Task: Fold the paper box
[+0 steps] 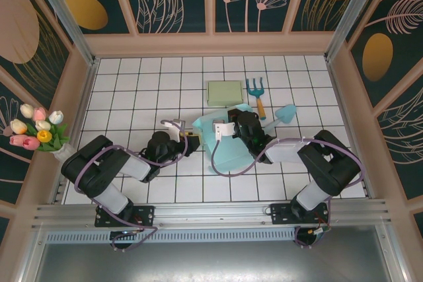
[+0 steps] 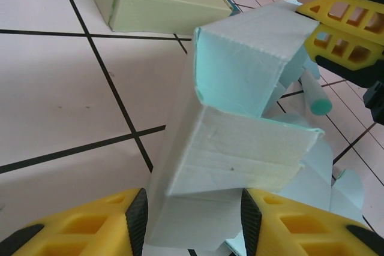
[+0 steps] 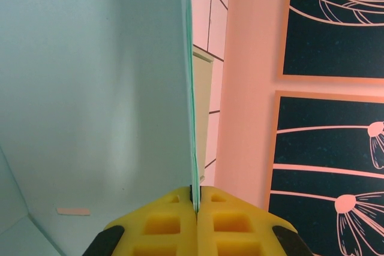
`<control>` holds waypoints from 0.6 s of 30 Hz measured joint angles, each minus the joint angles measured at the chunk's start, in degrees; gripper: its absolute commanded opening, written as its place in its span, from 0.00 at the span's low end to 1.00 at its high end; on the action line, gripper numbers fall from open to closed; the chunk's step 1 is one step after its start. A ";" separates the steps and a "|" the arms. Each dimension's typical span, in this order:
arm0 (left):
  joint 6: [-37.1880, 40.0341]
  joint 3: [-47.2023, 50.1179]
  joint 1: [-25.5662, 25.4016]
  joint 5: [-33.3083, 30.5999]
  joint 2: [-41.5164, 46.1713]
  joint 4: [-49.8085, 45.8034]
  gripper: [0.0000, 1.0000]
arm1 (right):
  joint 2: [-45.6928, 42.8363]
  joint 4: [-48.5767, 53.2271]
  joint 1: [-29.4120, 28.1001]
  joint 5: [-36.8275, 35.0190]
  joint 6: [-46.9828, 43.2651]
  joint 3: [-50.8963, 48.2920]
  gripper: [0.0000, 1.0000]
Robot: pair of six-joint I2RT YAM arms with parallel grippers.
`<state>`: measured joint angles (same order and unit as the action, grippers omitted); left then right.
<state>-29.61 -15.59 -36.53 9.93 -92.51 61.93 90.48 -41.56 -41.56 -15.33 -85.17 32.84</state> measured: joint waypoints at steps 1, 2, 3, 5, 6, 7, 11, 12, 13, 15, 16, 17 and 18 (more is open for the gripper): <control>-0.09 -0.02 -0.24 -0.09 0.00 0.00 0.44 | 0.00 0.00 0.00 0.00 0.00 0.00 0.00; -0.22 -0.04 -0.24 -0.15 0.00 0.00 0.43 | 0.00 0.00 0.00 0.02 0.00 0.00 0.00; -0.35 -0.17 -0.24 -0.28 -0.02 -0.02 0.43 | 0.00 0.00 0.00 0.02 0.00 0.00 0.00; -0.66 -0.57 -0.35 -0.68 -0.09 -0.02 0.40 | 0.00 0.00 0.00 0.02 0.00 -0.02 0.00; -0.83 -0.90 -0.42 -0.94 -0.20 -0.04 0.39 | 0.00 0.00 0.00 0.02 0.00 0.00 0.00; -0.92 -1.20 -0.44 -1.27 -0.31 -0.04 0.39 | 0.00 0.00 0.00 0.00 0.00 0.00 0.00; -1.07 -1.97 -0.63 -2.97 -0.66 -0.46 0.41 | -0.26 0.24 0.13 0.00 0.02 0.00 0.00; -1.09 -2.12 -0.63 -3.43 -0.74 -0.66 0.41 | -0.31 0.28 0.17 0.00 0.04 0.00 0.00; -1.22 -2.25 -0.66 -4.04 -0.76 -0.74 0.41 | -0.33 0.37 0.20 0.02 0.04 0.00 0.00; -1.38 -2.49 -0.72 -4.92 -0.81 -0.96 0.41 | -0.33 0.39 0.22 0.04 0.04 0.00 0.00; -1.49 -2.62 -0.79 -5.35 -0.90 -1.03 0.41 | -0.33 0.39 0.22 0.04 0.07 -0.02 0.00; -1.51 -2.75 -0.90 -5.75 -1.03 -1.11 0.41 | -0.33 0.42 0.22 0.04 0.09 0.00 0.00; -1.53 -2.93 -0.94 -6.14 -1.25 -1.16 0.41 | -0.33 0.42 0.22 0.04 0.13 0.00 0.00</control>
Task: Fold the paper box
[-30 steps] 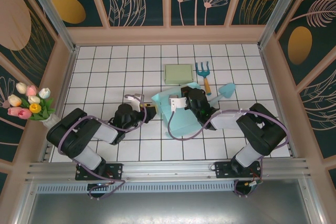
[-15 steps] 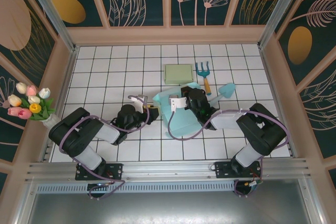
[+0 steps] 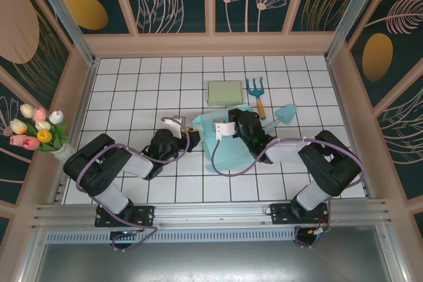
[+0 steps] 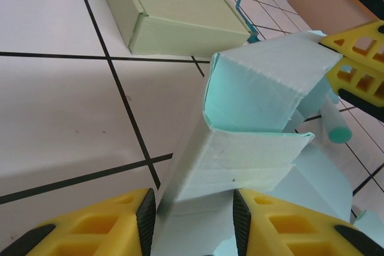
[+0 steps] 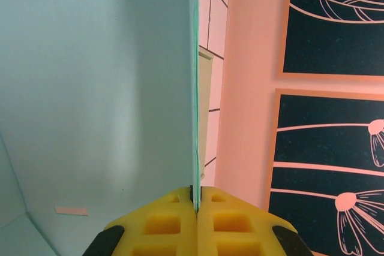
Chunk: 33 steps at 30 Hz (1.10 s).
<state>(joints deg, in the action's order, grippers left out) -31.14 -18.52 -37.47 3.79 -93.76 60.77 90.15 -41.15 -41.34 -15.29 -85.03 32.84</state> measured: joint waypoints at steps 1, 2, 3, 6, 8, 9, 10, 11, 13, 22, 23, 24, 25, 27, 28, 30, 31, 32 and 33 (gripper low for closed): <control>-0.07 -0.17 -0.07 -0.42 -0.24 -0.09 0.41 | 0.00 0.00 0.00 0.02 0.02 -0.02 0.00; -0.15 -0.33 -0.07 -0.79 -0.44 -0.15 0.41 | 0.00 0.02 0.00 0.04 0.02 0.00 0.00; -0.20 -0.50 -0.17 -1.27 -0.63 -0.20 0.41 | 0.00 0.02 0.00 0.11 0.02 -0.02 0.00; -0.44 -1.07 -0.35 -1.49 -1.14 -0.26 0.41 | 0.00 0.07 0.00 0.17 0.04 0.00 0.00; -0.61 -1.20 -0.55 -1.25 -1.38 -0.11 0.41 | 0.00 0.09 0.00 0.17 0.04 0.00 0.00; -0.68 -1.20 -0.70 -0.87 -1.46 0.07 0.41 | 0.00 0.11 0.00 0.17 0.02 -0.02 0.00; -0.79 -1.20 -0.85 -0.44 -1.46 0.28 0.41 | 0.00 0.13 0.00 0.17 0.02 0.00 0.00; -0.83 -1.20 -0.94 0.17 -1.46 0.55 0.41 | 0.00 0.13 0.00 0.17 0.04 -0.02 0.00; -0.83 -1.16 -1.22 1.22 -1.44 1.27 0.41 | 0.00 0.13 0.00 0.17 0.02 -0.02 0.00; -0.79 0.37 -1.55 3.61 -0.94 3.30 0.40 | 0.00 0.17 0.00 0.37 0.04 0.00 0.00; -0.79 0.39 -1.55 3.69 -0.94 3.37 0.40 | 0.00 0.17 0.00 0.37 0.04 0.00 0.00; -0.79 0.42 -1.62 3.74 -0.94 3.45 0.40 | 0.00 0.17 0.00 0.37 0.07 0.00 0.00; -0.81 0.44 -1.70 3.76 -0.94 3.58 0.40 | 0.00 0.20 0.00 0.37 0.07 0.00 0.00; -0.81 0.44 -2.05 3.78 -0.94 3.85 0.41 | 0.00 0.20 0.00 0.37 0.07 0.00 0.00; -0.81 0.44 -2.23 3.76 -0.94 3.98 0.42 | 0.00 0.20 0.00 0.37 0.07 0.00 0.00; -0.83 0.44 -2.58 3.67 -0.94 4.24 0.43 | 0.00 0.22 0.00 0.39 0.09 0.00 0.00; -0.85 0.44 -2.62 3.61 -0.94 4.26 0.42 | 0.00 0.20 0.00 0.39 0.07 0.00 0.00; -0.90 0.44 -2.67 3.43 -0.96 4.26 0.42 | 0.00 0.22 0.00 0.39 0.07 0.00 0.00; -1.05 0.44 -2.67 3.19 -0.96 4.24 0.42 | 0.00 0.22 0.00 0.39 0.07 0.00 0.00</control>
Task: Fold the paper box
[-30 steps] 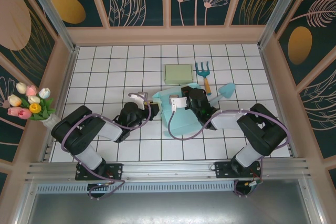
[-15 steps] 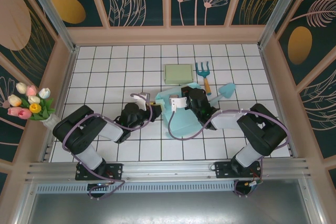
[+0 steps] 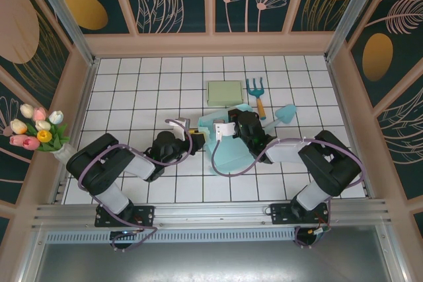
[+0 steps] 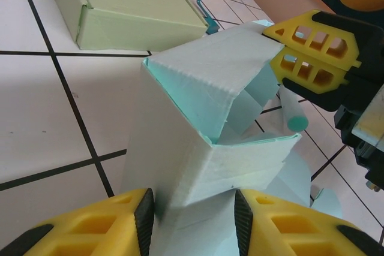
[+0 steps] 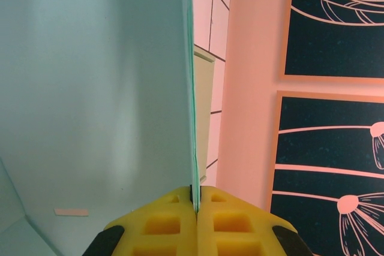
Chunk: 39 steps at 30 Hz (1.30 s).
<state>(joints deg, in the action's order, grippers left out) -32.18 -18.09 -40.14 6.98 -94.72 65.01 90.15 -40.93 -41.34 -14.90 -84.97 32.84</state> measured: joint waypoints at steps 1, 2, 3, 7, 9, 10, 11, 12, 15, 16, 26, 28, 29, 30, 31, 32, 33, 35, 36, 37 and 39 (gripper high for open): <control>-0.09 0.00 0.00 -0.17 0.00 0.00 0.42 | 0.00 0.00 0.00 0.00 0.02 0.00 0.00; -0.28 0.00 -0.04 -0.44 0.00 0.02 0.42 | 0.00 0.00 0.00 0.00 0.02 0.00 0.00; -0.48 0.00 -0.07 -0.98 -0.04 0.00 0.41 | 0.00 0.00 0.00 0.00 0.02 0.00 0.00; -1.09 -0.11 -0.15 -3.02 -0.42 -0.02 0.41 | 0.00 0.00 0.00 0.00 0.20 0.00 0.00; -1.55 -0.37 -0.17 -3.58 -0.98 0.04 0.41 | 0.00 0.00 0.00 0.02 0.22 0.00 0.00; -1.79 -0.48 -0.28 -3.78 -1.27 0.28 0.41 | 0.00 0.00 0.00 0.02 0.22 0.00 0.00; -1.99 -0.63 -0.42 -4.11 -1.66 0.59 0.41 | 0.00 0.00 0.00 0.02 0.22 0.00 0.00; -2.23 -0.81 -0.63 -4.39 -2.03 0.87 0.41 | 0.00 0.00 0.00 0.02 0.22 -0.02 0.00; -2.64 -1.60 -1.51 -4.83 -2.67 1.05 0.41 | -0.04 -0.28 0.00 0.00 0.11 -0.24 0.00; -2.75 -1.86 -1.81 -4.96 -2.95 1.29 0.41 | -0.13 -0.79 0.00 0.00 -0.07 -0.66 0.00; -3.67 -4.31 -3.06 -9.53 -5.51 0.61 0.42 | -1.09 -1.99 -0.26 -0.20 -0.28 -2.12 0.00; -3.74 -4.66 -3.06 -11.08 -5.53 -0.02 0.43 | -1.22 -1.97 -0.26 -0.17 -0.26 -2.16 0.00; -3.89 -4.85 -3.06 -11.91 -5.55 -0.33 0.43 | -1.27 -1.95 -0.26 -0.17 -0.26 -2.16 0.00; -3.89 -5.09 -3.06 -12.50 -5.62 -0.61 0.43 | -1.29 -1.95 -0.28 -0.15 -0.26 -2.19 0.00; -3.91 -5.33 -3.06 -13.16 -5.79 -0.74 0.43 | -1.29 -1.95 -0.28 -0.13 -0.26 -2.16 0.00; -3.91 -5.60 -3.06 -13.73 -6.08 -0.79 0.43 | -1.29 -1.92 -0.28 -0.13 -0.24 -2.19 0.00; -3.91 -5.92 -3.06 -14.27 -6.43 -0.83 0.42 | -1.29 -1.92 -0.28 -0.11 -0.24 -2.19 0.00; -3.89 -6.64 -3.06 -15.56 -7.15 -0.87 0.41 | -1.29 -1.86 -0.33 0.00 -0.26 -2.19 0.00; -3.89 -7.02 -3.08 -16.15 -7.41 -0.98 0.41 | -1.29 -1.77 -0.35 0.00 -0.26 -2.19 0.00; -3.89 -7.30 -3.15 -16.74 -7.58 -0.98 0.40 | -1.29 -1.77 -0.37 0.00 -0.26 -2.19 0.00; -3.87 -7.91 -3.30 -18.12 -8.07 -1.01 0.39 | -1.29 -1.75 -0.37 0.00 -0.26 -2.16 0.00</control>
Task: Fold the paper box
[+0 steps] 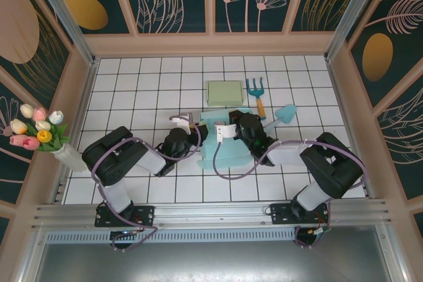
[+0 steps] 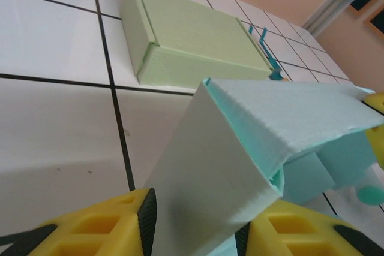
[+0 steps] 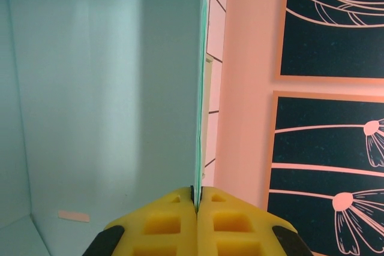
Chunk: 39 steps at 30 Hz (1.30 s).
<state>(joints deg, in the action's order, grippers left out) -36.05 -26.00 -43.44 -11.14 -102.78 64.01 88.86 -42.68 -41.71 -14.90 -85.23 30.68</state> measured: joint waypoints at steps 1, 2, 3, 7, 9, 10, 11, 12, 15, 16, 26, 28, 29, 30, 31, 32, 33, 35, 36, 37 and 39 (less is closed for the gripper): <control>0.00 -0.26 -0.04 -0.52 -0.24 0.02 0.38 | 0.00 0.00 0.00 -0.02 0.00 0.00 0.00; 0.02 -0.57 -0.09 -1.25 -0.57 0.02 0.35 | 0.00 0.00 0.00 -0.02 0.00 0.00 0.00; 0.26 -0.94 -0.09 -1.73 -0.96 0.07 0.32 | 0.00 0.00 0.00 0.00 0.00 0.00 0.00; 0.74 -2.40 -0.22 -4.13 -2.58 0.13 0.29 | 0.00 0.00 -0.07 0.00 0.00 0.00 0.00; 1.16 -2.82 -0.48 -5.77 -3.23 0.33 0.28 | 0.00 0.00 -0.17 0.00 0.02 0.00 0.00; 1.31 -2.93 -0.59 -6.45 -3.37 0.33 0.26 | 0.00 0.00 -0.17 0.02 0.02 0.00 0.00; 1.51 -2.99 -0.70 -7.28 -3.43 0.31 0.24 | 0.00 0.00 -0.26 0.04 0.02 0.00 0.00; 1.73 -3.06 -0.81 -8.33 -3.43 0.15 0.21 | 0.00 -0.02 -0.28 0.11 0.02 0.00 0.00; 2.29 -3.89 -1.29 -12.26 -3.43 -1.55 0.15 | 0.00 -0.09 -0.68 0.85 0.02 0.02 0.00; 2.47 -4.28 -1.46 -13.49 -3.41 -2.32 0.13 | 0.00 -0.31 -0.79 1.03 0.02 0.04 0.00; 3.48 -9.68 -3.26 -23.32 -3.34 -13.20 0.16 | 0.02 -0.61 -1.03 2.84 0.02 0.81 0.00; 4.83 -9.29 -3.26 -23.45 -3.34 -12.61 0.21 | 0.07 -0.37 -1.05 3.06 0.04 0.83 0.00; 5.66 -8.74 -3.23 -23.43 -3.34 -11.82 0.24 | 0.09 0.00 -1.03 3.23 0.04 0.83 0.00; 6.43 -8.17 -3.17 -23.39 -3.34 -10.99 0.31 | 0.11 0.24 -1.05 3.34 0.04 0.81 0.00; 7.32 -7.58 -2.99 -23.10 -3.34 -10.23 0.35 | 0.11 0.44 -1.03 3.43 0.07 0.81 0.00; 8.00 -6.97 -2.64 -22.56 -3.37 -9.68 0.37 | 0.11 0.52 -1.03 3.43 0.04 0.81 0.00; 8.66 -6.51 -2.29 -22.05 -3.37 -9.11 0.38 | 0.11 0.59 -1.03 3.45 0.07 0.81 0.00; 9.51 -6.23 -1.92 -21.24 -3.58 -8.44 0.40 | 0.11 0.63 -1.03 3.45 0.07 0.81 0.00; 9.81 -6.23 -1.77 -21.00 -3.85 -8.17 0.40 | 0.11 0.66 -1.03 3.43 0.07 0.81 0.00; 10.03 -6.23 -1.66 -20.85 -4.09 -8.00 0.41 | 0.11 0.66 -1.03 3.43 0.07 0.81 0.00; 10.40 -6.25 -1.60 -20.85 -4.83 -7.45 0.41 | 0.11 0.68 -1.03 3.43 0.07 0.81 0.00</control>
<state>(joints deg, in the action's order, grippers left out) -25.65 -32.25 -45.04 -31.99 -107.61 56.55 88.97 -42.00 -42.74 -11.46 -85.17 31.48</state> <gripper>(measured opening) 0.405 0.067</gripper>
